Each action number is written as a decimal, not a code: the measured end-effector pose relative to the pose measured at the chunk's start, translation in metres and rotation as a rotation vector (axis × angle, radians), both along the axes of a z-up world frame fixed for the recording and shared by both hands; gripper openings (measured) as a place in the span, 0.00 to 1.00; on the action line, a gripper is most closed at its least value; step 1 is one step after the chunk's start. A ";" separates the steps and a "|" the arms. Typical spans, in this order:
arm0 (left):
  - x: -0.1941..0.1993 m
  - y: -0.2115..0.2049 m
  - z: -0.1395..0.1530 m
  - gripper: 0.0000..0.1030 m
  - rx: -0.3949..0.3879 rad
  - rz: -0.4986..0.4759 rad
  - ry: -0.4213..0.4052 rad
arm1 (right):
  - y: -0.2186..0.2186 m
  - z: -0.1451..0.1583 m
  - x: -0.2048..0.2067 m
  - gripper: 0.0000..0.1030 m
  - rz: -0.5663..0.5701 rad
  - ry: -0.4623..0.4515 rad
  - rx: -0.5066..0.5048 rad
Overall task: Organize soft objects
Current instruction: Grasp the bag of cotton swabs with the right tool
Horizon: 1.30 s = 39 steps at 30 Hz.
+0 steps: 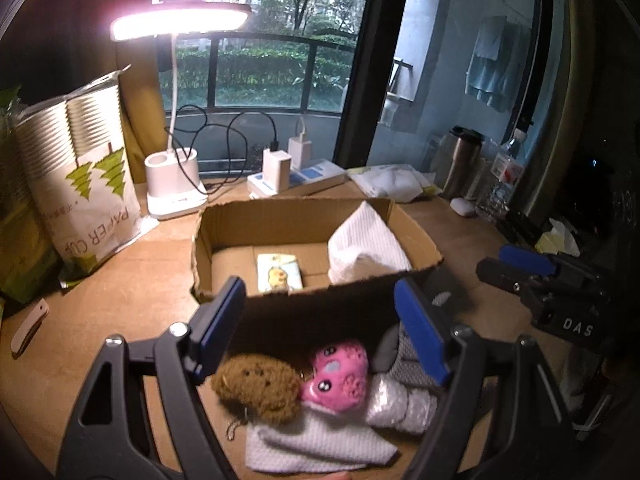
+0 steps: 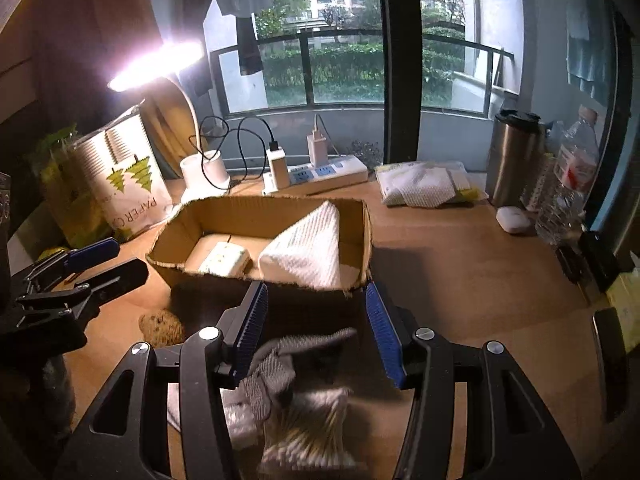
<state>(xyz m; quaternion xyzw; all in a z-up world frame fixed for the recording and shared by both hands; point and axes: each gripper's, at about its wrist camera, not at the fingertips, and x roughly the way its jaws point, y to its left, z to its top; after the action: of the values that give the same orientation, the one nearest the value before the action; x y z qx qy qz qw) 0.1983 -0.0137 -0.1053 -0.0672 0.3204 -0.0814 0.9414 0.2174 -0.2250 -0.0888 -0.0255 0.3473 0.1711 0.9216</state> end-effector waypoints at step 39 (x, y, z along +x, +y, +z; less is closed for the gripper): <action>-0.031 -0.094 -0.077 0.76 0.127 -0.025 0.254 | -0.026 -0.099 -0.032 0.53 0.168 0.198 0.005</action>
<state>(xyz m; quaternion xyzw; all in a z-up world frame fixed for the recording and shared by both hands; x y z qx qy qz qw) 0.1678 -0.1078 -0.1827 -0.0133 0.4423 -0.0637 0.8945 0.1855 -0.2506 -0.1878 -0.0352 0.4330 0.2501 0.8653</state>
